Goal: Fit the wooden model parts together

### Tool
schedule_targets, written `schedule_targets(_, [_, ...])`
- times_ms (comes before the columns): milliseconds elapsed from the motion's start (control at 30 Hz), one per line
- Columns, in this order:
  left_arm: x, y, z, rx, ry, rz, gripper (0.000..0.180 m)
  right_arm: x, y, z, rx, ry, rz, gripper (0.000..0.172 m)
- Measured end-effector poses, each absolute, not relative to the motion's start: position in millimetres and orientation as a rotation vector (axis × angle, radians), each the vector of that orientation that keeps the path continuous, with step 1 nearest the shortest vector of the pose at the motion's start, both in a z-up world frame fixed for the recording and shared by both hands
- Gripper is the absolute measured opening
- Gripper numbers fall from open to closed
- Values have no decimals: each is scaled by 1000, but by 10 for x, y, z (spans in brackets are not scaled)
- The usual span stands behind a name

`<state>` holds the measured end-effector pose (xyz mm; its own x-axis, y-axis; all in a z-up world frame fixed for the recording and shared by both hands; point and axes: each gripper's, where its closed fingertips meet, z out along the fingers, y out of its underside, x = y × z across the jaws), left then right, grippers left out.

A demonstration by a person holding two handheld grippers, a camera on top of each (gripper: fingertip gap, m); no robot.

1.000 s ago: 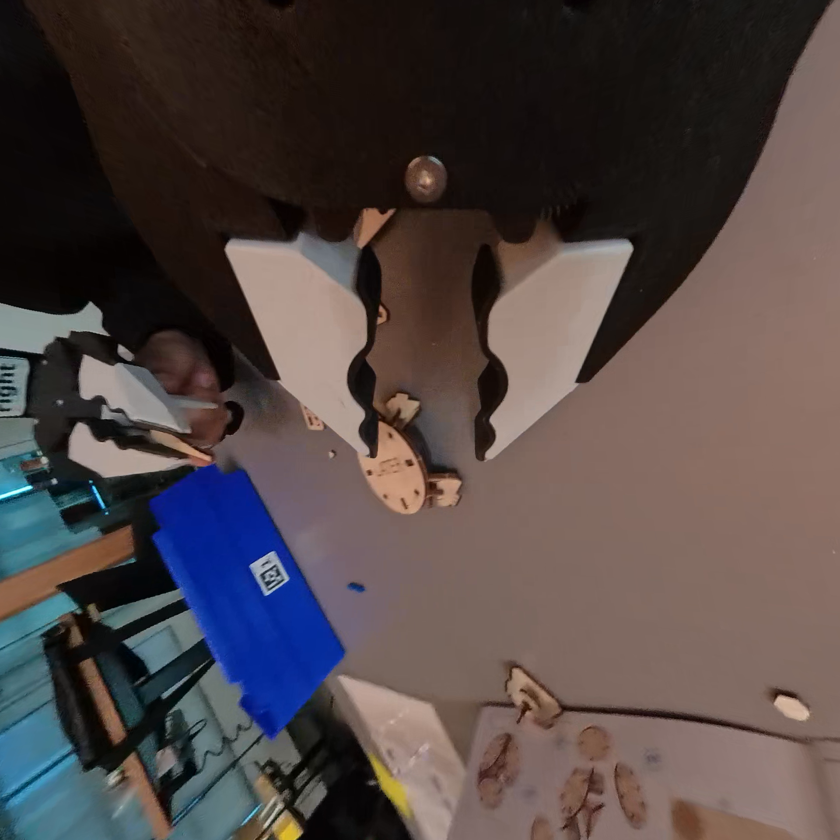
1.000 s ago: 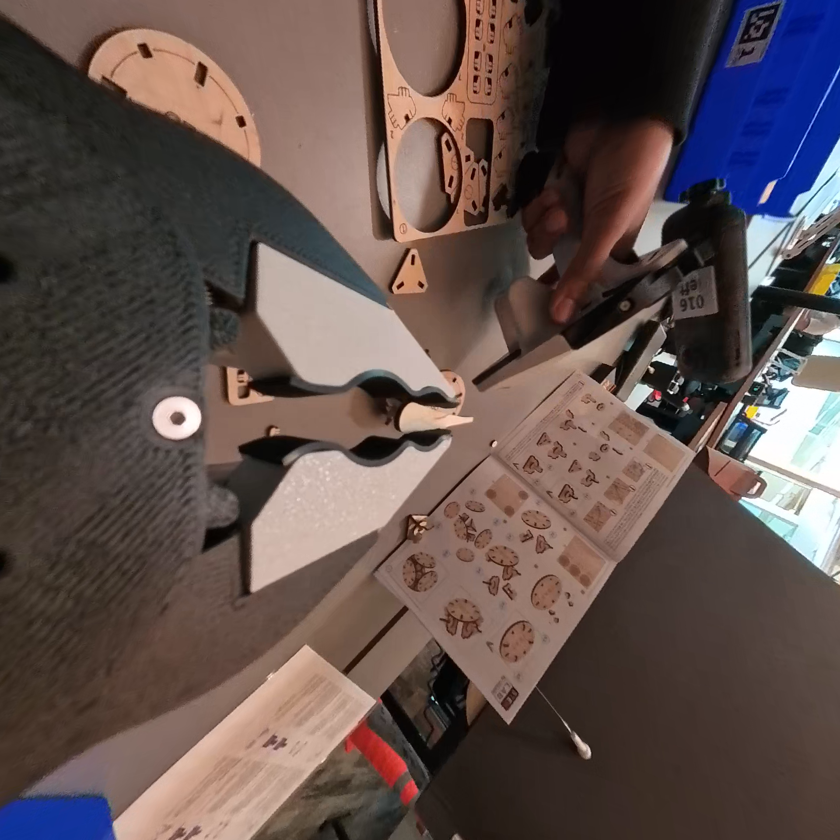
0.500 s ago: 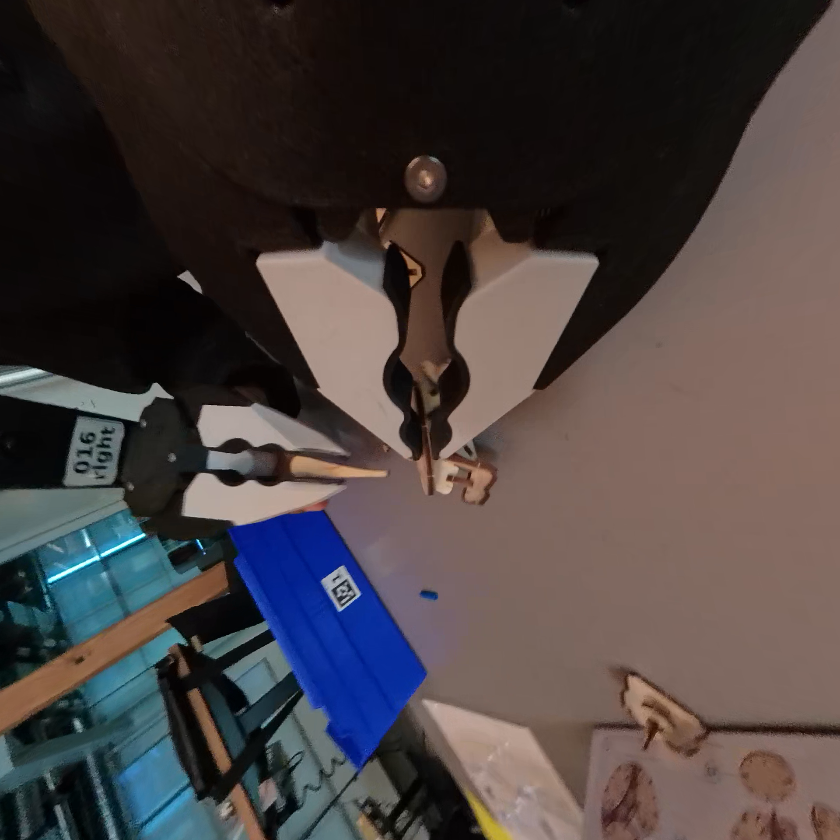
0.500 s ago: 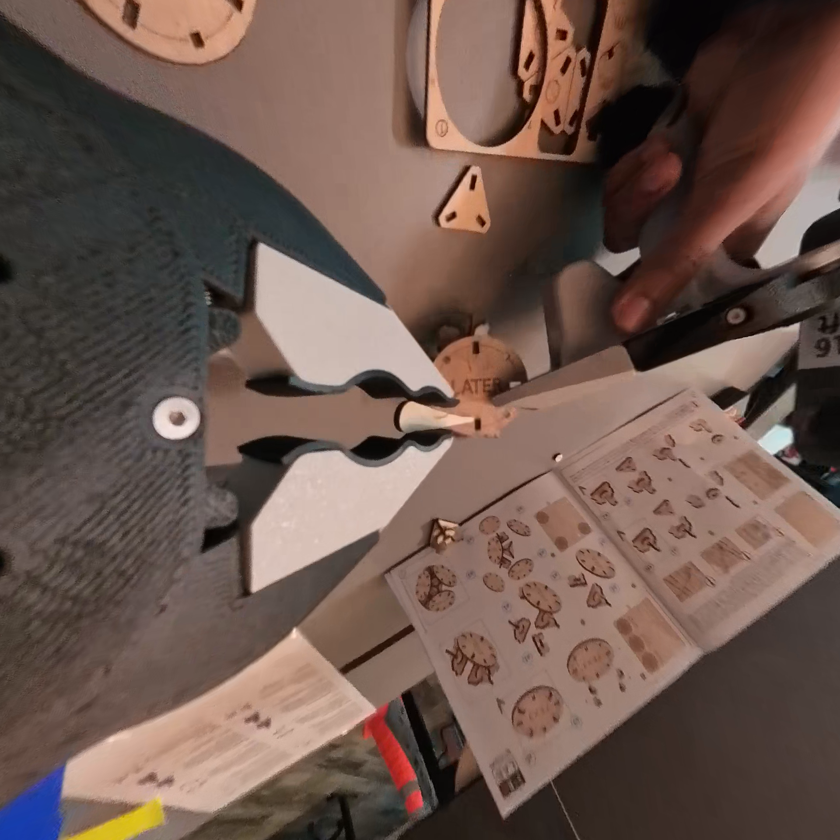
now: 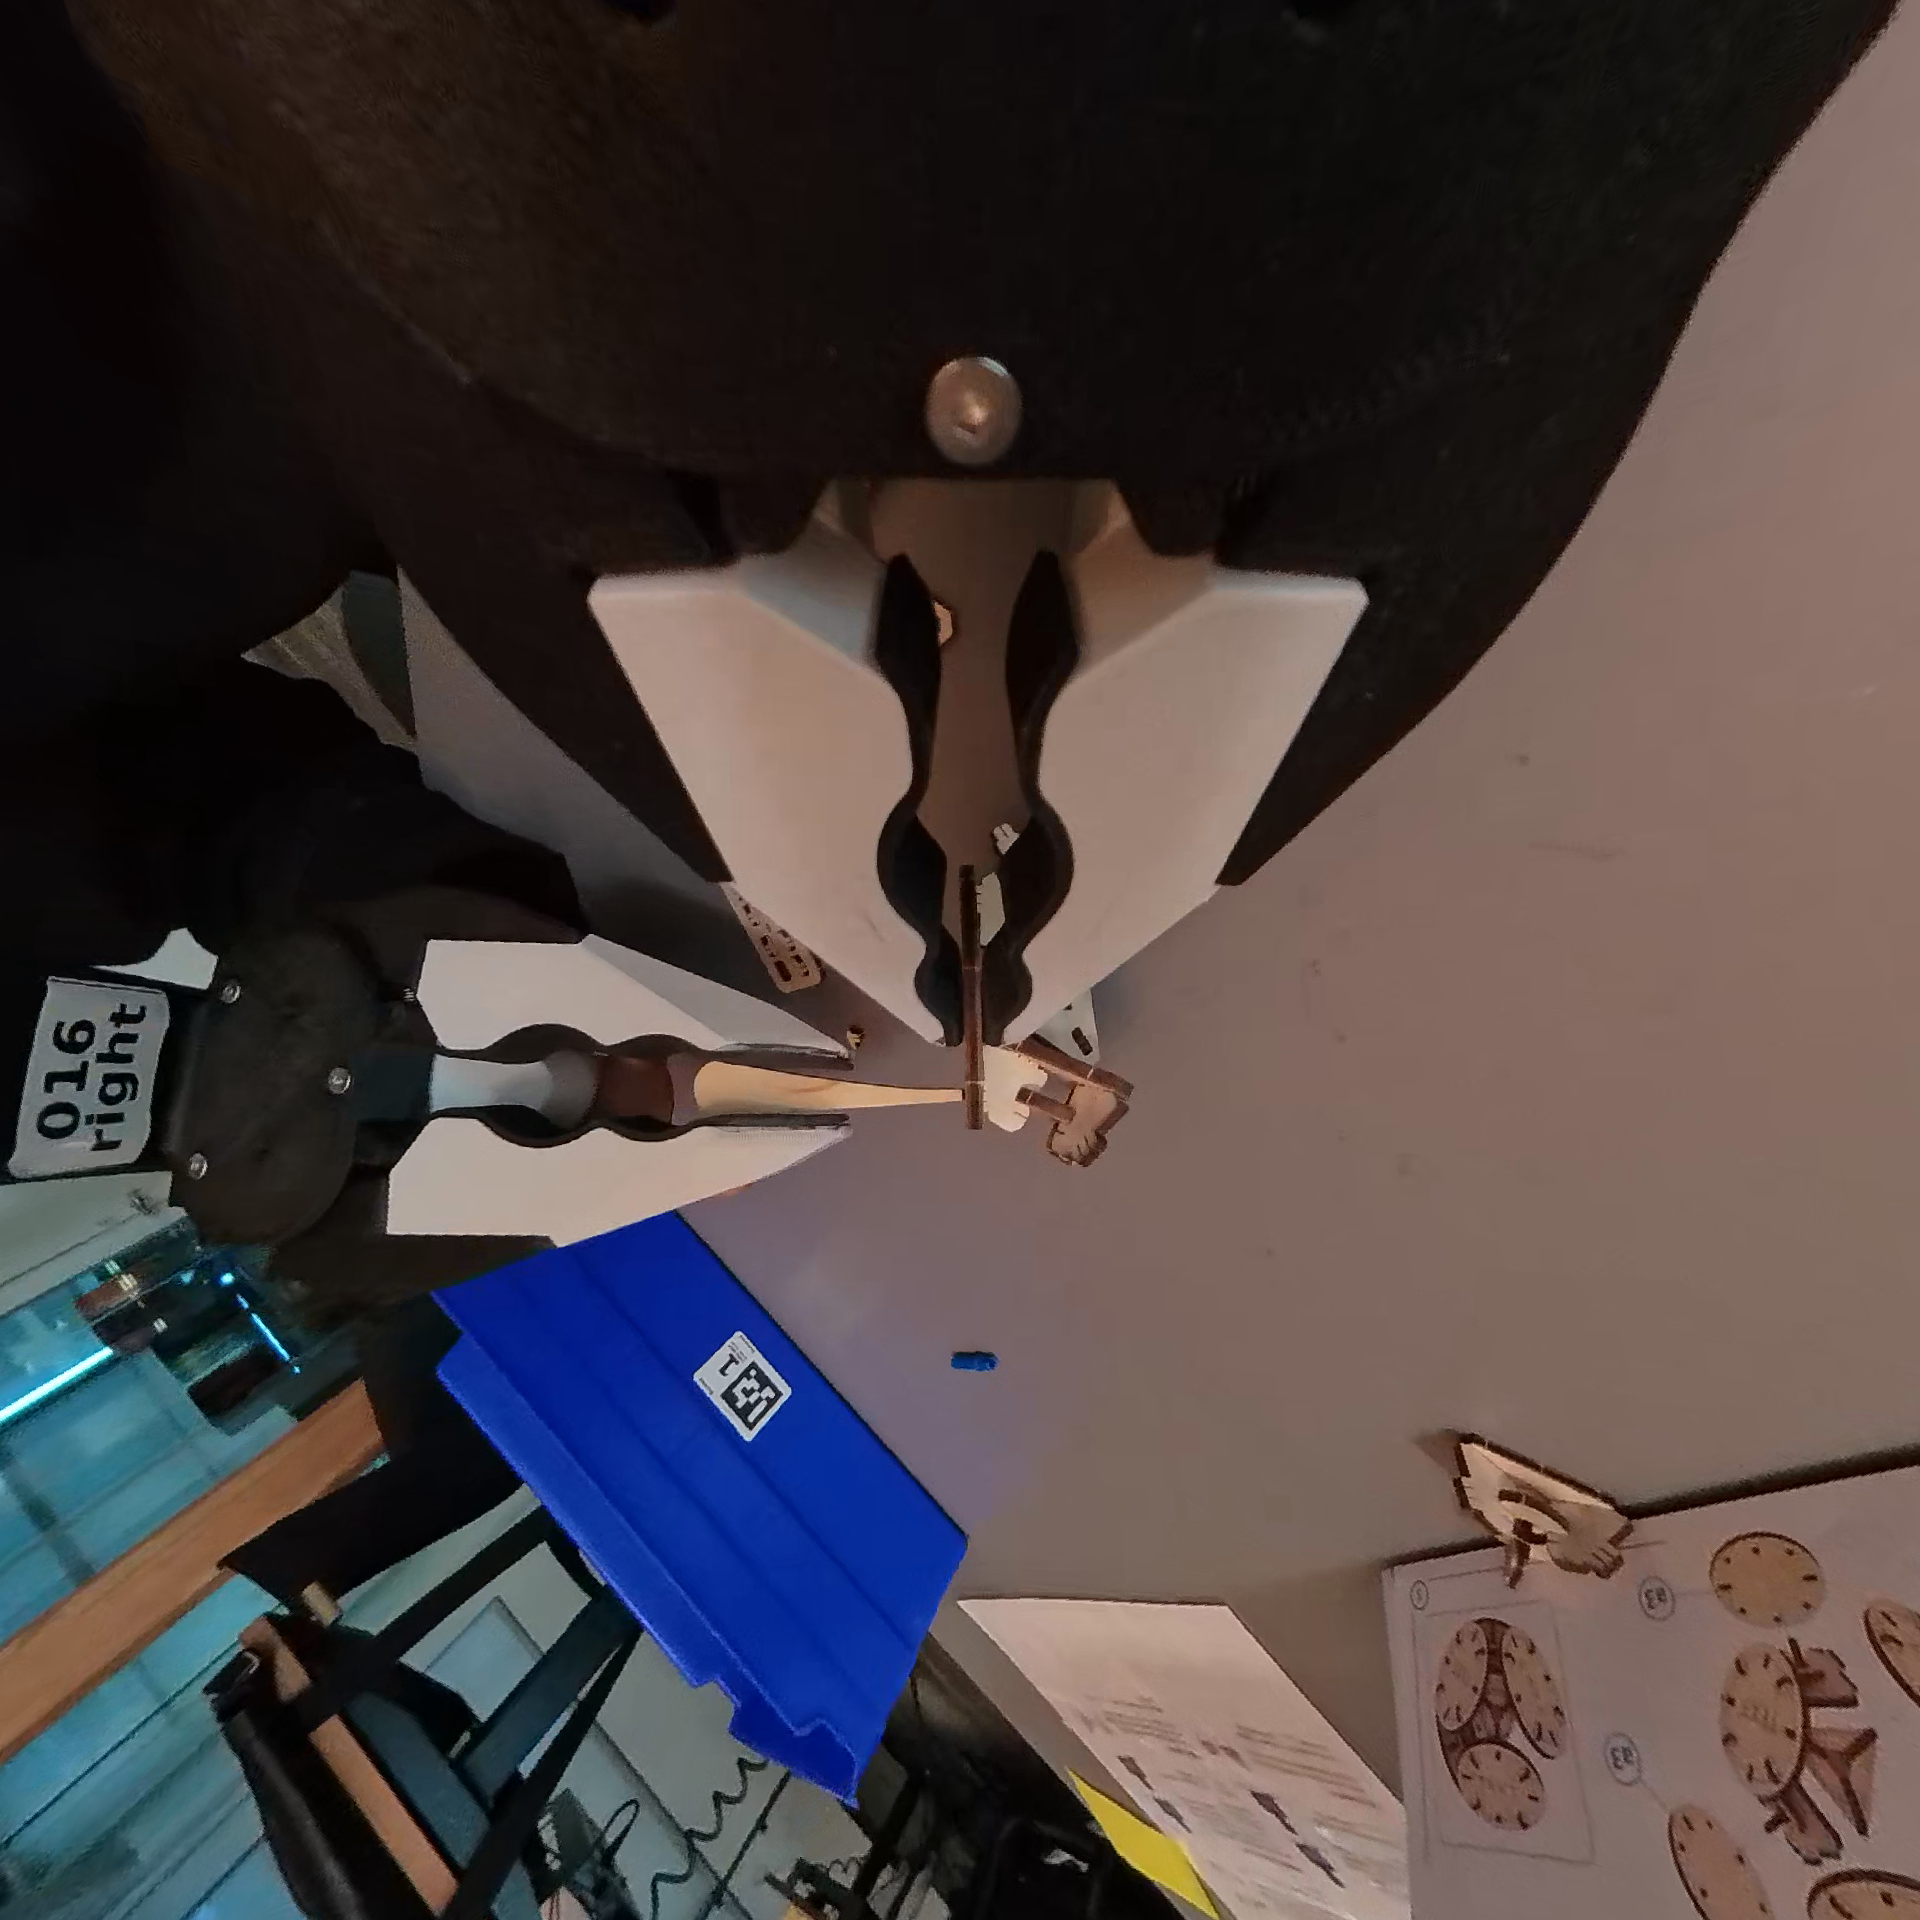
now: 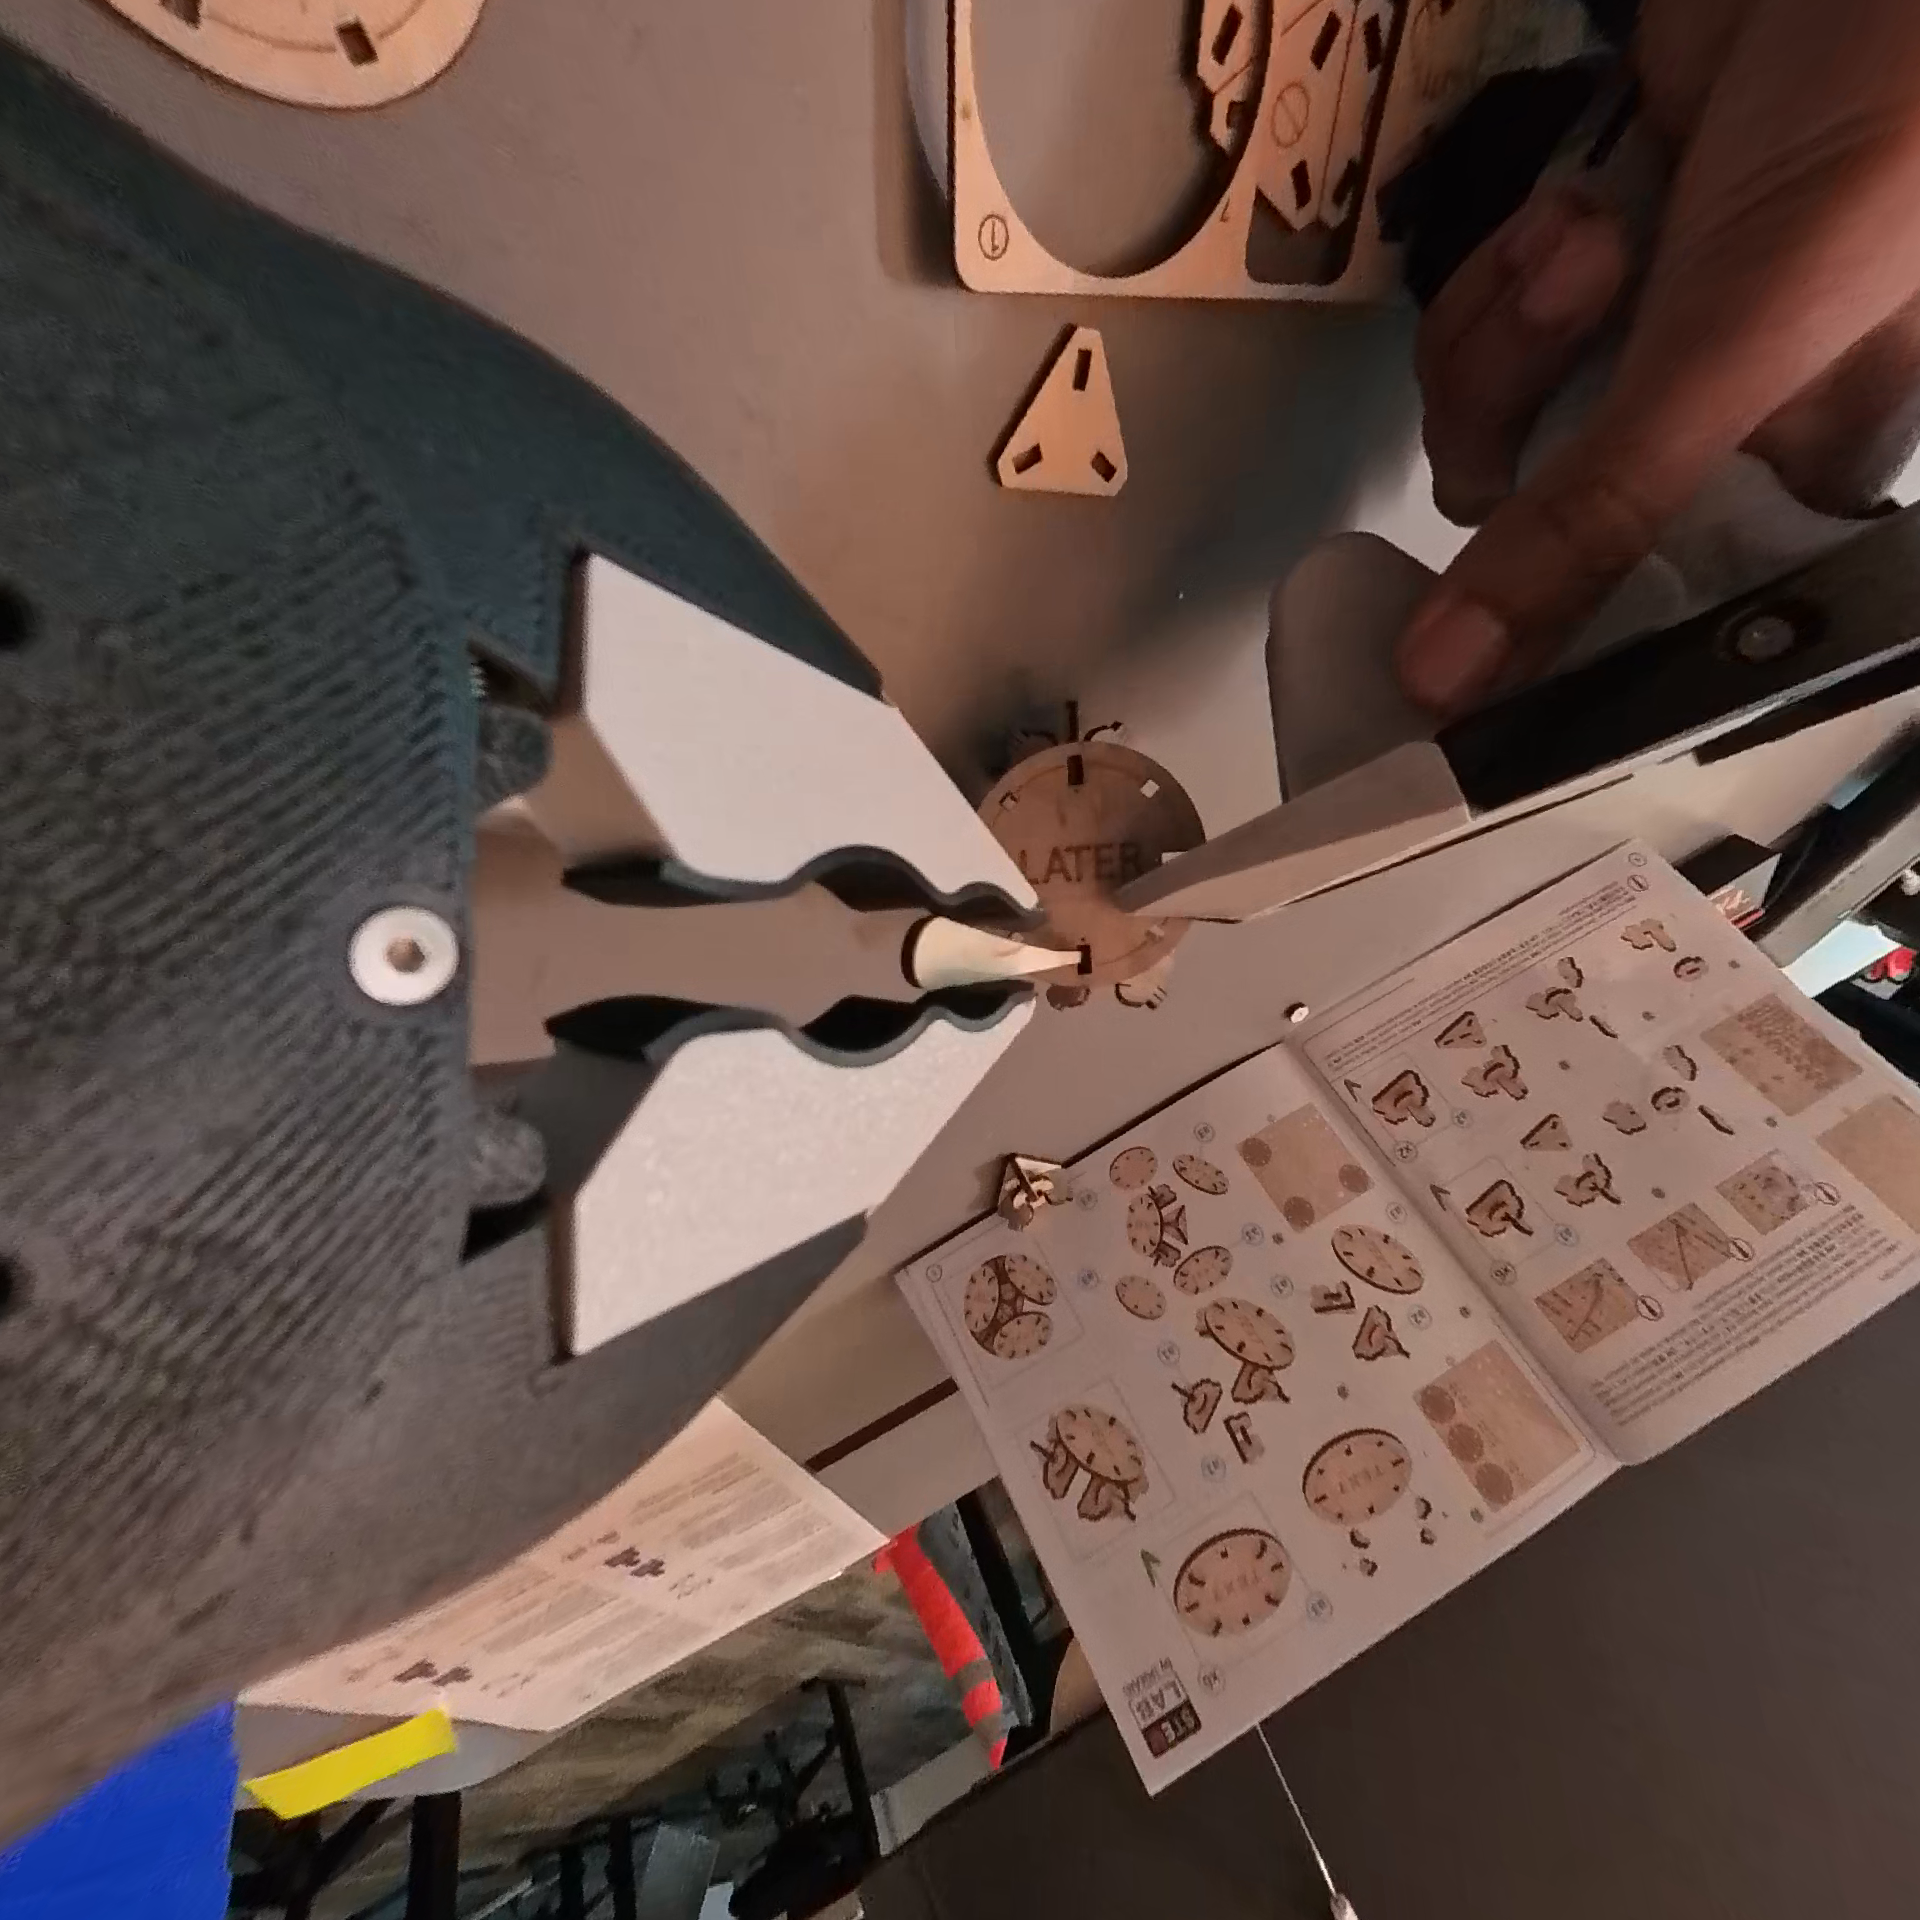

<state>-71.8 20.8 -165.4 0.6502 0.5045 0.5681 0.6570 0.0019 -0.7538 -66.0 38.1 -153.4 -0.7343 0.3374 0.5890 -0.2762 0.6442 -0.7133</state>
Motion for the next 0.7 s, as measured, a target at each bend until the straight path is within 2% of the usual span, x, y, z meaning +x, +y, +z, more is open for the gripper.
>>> schedule_targets(700, [-707, 240, -1645, -1725, -939, 28, 0, -678, 439, -1599, -102, -2153, 1024, 9])
